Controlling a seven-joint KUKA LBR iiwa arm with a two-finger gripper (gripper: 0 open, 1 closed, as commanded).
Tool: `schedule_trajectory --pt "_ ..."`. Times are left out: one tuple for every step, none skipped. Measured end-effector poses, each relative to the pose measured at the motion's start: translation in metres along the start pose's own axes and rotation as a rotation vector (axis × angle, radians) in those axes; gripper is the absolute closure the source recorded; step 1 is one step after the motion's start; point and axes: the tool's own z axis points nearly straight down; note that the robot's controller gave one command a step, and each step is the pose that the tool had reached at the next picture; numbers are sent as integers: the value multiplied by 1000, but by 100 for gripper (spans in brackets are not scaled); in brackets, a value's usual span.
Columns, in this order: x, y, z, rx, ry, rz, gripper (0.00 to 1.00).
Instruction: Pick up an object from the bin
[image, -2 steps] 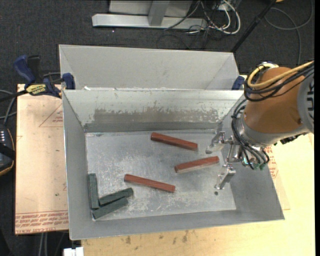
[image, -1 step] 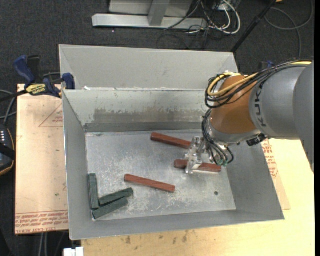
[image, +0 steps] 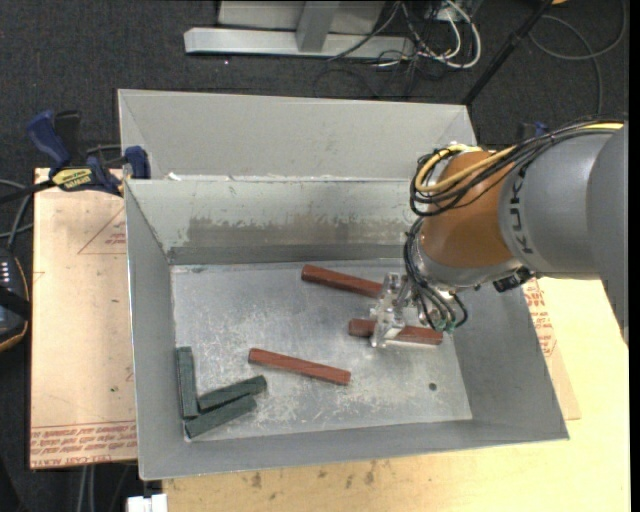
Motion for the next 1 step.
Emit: schedule_trajectory --pt "3 0 -193 0 7 -24 100"
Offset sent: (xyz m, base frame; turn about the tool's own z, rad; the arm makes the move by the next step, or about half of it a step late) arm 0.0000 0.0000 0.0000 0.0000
